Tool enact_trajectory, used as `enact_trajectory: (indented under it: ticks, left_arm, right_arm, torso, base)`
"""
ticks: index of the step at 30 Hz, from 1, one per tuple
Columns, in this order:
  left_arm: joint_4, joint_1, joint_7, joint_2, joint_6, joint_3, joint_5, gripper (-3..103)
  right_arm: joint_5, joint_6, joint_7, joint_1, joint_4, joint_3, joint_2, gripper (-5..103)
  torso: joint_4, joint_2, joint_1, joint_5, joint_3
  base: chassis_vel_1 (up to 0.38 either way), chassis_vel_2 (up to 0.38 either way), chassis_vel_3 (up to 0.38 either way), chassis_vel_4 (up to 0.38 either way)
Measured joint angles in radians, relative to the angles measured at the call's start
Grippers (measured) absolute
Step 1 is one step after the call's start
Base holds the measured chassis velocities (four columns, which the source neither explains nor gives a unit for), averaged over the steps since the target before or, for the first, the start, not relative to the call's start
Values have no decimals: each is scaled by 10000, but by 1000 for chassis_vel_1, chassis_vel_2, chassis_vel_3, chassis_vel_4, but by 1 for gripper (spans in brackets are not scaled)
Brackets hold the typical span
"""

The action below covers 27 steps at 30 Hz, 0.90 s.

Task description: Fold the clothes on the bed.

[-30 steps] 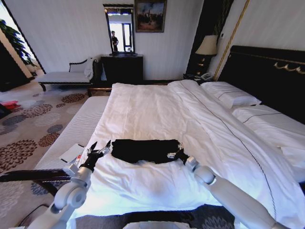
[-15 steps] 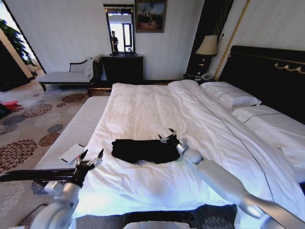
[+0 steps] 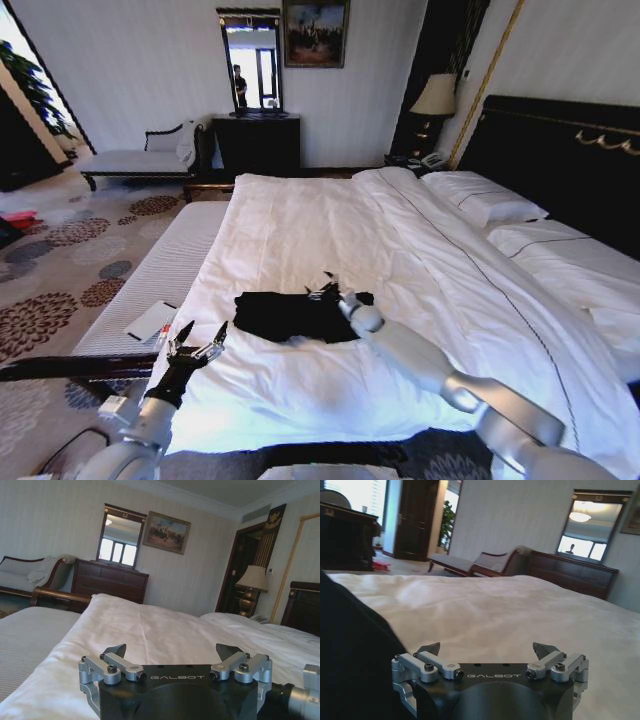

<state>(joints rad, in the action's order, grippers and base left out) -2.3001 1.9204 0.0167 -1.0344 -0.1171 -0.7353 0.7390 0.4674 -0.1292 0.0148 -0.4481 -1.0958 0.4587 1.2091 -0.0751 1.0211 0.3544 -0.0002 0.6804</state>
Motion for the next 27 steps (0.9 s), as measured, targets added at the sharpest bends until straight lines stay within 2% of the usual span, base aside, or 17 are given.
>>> enact_trajectory:
  ticks: [7,12,21,24,27]
  left_arm:
    - [70,16,-12,12,1,-170,164,100]
    - [175,-83,-22,-33,1,-58,198,100]
    - [240,-181,-6,-37,8,-77,301,100]
    - [227,-161,-4,-36,11,-133,357,100]
    - [156,-155,29,-52,40,-176,455,100]
  right_arm:
    - [-251,-45,0,-146,-111,204,146,100]
    - [-393,174,-253,-682,-1842,338,-652,100]
    - [-598,490,-501,-1307,-3205,746,-1563,100]
    - [-399,563,-579,-1269,-3231,644,-1552,100]
    - [151,700,-676,-678,-2828,129,-1093,100]
  torso:
    - [-6,0,0,1,0]
    - [-4,0,0,1,-1]
    - [-7,0,-1,3,-1]
    - [-5,0,-1,4,-1]
    - [-5,1,-1,1,-2]
  base:
    - [0,0,0,0]
    - [0,0,0,0]
    - [0,0,0,0]
    - [0,0,0,0]
    - [0,0,0,0]
